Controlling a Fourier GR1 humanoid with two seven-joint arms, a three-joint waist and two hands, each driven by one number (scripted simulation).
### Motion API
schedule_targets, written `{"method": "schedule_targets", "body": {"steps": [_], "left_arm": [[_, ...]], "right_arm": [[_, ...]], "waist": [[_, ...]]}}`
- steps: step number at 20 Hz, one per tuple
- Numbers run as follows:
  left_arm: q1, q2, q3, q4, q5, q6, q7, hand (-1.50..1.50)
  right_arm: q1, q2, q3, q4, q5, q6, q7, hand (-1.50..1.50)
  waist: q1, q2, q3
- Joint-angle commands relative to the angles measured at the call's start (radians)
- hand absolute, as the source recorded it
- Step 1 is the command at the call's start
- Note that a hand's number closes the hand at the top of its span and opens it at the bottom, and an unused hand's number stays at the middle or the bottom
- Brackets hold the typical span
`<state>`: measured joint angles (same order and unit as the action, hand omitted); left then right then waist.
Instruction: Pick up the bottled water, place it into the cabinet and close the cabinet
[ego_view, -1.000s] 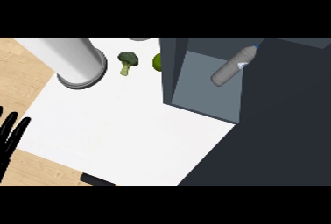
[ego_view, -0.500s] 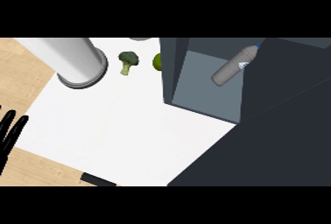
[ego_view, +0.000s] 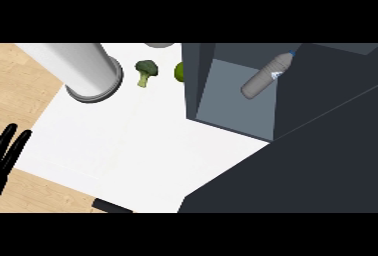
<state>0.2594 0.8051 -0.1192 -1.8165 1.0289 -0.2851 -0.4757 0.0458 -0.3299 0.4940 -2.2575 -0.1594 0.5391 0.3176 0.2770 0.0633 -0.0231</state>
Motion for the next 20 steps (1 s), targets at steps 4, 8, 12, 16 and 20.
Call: {"method": "schedule_targets", "body": {"steps": [4, 8, 12, 16, 20], "left_arm": [[0.002, 0.007, 0.003, 0.015, 0.007, -0.010, 0.011, -1.50], [0.014, 0.000, 0.002, 0.030, 0.016, -0.018, 0.011, -1.50], [0.022, -0.022, 0.002, 0.049, 0.008, -0.006, -0.006, -1.50], [0.025, -0.009, 0.026, 0.062, 0.024, -0.027, -0.006, -1.50], [0.019, -0.016, 0.036, 0.064, 0.028, -0.029, -0.014, -1.50]], "right_arm": [[-0.215, 0.142, -0.021, 0.224, 0.004, -0.110, 0.157, 1.50], [-0.351, 0.207, -0.063, 0.347, -0.018, -0.132, 0.203, 1.50], [-0.517, 0.314, -0.149, 0.463, 0.062, -0.261, 0.226, 1.50], [-0.662, 0.327, -0.214, 0.629, 0.109, -0.398, 0.224, 1.50], [-0.829, 0.329, -0.276, 0.798, 0.111, -0.503, 0.205, 1.50]], "waist": [[-0.007, -0.009, 0.007], [-0.017, -0.013, 0.010], [-0.047, -0.025, 0.012], [-0.060, -0.025, 0.016], [-0.053, -0.020, 0.018]]}}
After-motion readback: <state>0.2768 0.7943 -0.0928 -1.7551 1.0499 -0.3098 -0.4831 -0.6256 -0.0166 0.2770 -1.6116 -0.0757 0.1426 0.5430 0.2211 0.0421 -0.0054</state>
